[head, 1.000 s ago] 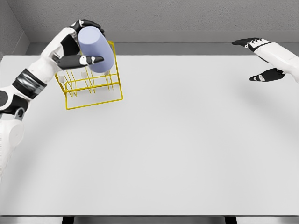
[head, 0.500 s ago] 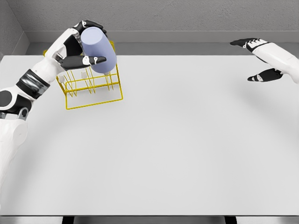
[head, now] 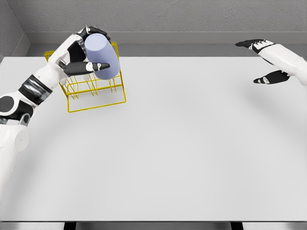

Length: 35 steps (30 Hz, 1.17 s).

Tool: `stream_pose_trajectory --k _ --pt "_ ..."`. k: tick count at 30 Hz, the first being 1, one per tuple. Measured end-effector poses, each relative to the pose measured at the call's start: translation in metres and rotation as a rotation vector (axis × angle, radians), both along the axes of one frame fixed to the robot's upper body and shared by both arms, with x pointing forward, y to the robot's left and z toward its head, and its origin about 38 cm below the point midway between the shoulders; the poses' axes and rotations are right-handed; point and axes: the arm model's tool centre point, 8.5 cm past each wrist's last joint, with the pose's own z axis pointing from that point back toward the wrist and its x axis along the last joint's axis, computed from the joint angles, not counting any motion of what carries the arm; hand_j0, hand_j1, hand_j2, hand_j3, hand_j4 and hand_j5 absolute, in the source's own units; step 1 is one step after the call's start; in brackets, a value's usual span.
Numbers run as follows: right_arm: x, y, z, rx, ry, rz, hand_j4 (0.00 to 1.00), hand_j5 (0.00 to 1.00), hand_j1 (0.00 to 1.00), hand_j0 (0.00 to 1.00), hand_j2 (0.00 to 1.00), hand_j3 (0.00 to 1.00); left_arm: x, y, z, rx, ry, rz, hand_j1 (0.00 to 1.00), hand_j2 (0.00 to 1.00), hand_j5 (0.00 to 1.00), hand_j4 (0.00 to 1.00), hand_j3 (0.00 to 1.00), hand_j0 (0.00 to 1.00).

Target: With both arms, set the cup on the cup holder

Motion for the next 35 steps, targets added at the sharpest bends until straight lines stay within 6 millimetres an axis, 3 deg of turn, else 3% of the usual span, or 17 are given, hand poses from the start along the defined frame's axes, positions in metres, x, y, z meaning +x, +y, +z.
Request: stream_pose_trajectory --k 1,2,4,5,15,19,26,30,35 --pt "0.0 0.001 0.0 0.001 0.0 0.001 1.0 1.0 1.0 1.0 1.0 1.0 0.0 0.0 -0.001 0.0 0.003 0.001 0.52 0.52 0.52 0.52 0.52 0.52" --pt "0.0 0.001 0.0 0.002 0.0 0.001 1.0 1.0 1.0 1.0 1.0 1.0 0.0 0.0 -0.001 0.005 0.002 0.0 0.71 0.71 0.71 0.71 0.71 0.71" --pt "0.0 0.001 -0.001 0.002 0.001 0.001 1.0 1.0 1.0 1.0 1.0 1.0 0.001 0.001 0.0 0.022 -0.003 0.001 0.98 0.98 0.98 0.98 0.98 0.98" --pt "0.0 0.001 -0.001 0.002 0.001 0.001 1.0 1.0 1.0 1.0 1.0 1.0 0.001 0.001 -0.001 0.027 -0.004 0.001 1.0 1.0 1.0 1.0 1.0 1.0" --pt "0.0 0.001 -0.001 0.002 0.001 0.0 1.0 1.0 1.0 1.0 1.0 1.0 -0.003 0.001 -0.001 0.042 -0.015 -0.009 1.0 1.0 1.0 1.0 1.0 1.0" --pt "0.0 0.0 -0.001 0.001 0.001 0.0 1.0 1.0 1.0 1.0 1.0 1.0 -0.021 -0.007 0.003 0.043 -0.061 -0.069 1.0 1.0 1.0 1.0 1.0 1.0" --pt "0.0 0.0 0.0 0.002 0.0 0.0 1.0 1.0 1.0 1.0 1.0 1.0 -0.053 -0.001 0.025 0.031 -0.204 -0.117 1.0 1.0 1.0 1.0 1.0 1.0" --pt "0.0 0.0 0.0 0.002 -0.001 0.0 1.0 1.0 1.0 1.0 1.0 1.0 -0.081 0.014 0.016 0.079 -0.272 -0.132 1.0 1.0 1.0 1.0 1.0 1.0" --pt "0.001 0.0 0.001 0.002 -0.003 -0.001 1.0 1.0 1.0 1.0 1.0 1.0 -0.096 0.042 0.03 0.212 -0.342 -0.152 1.0 1.0 1.0 1.0 1.0 1.0"
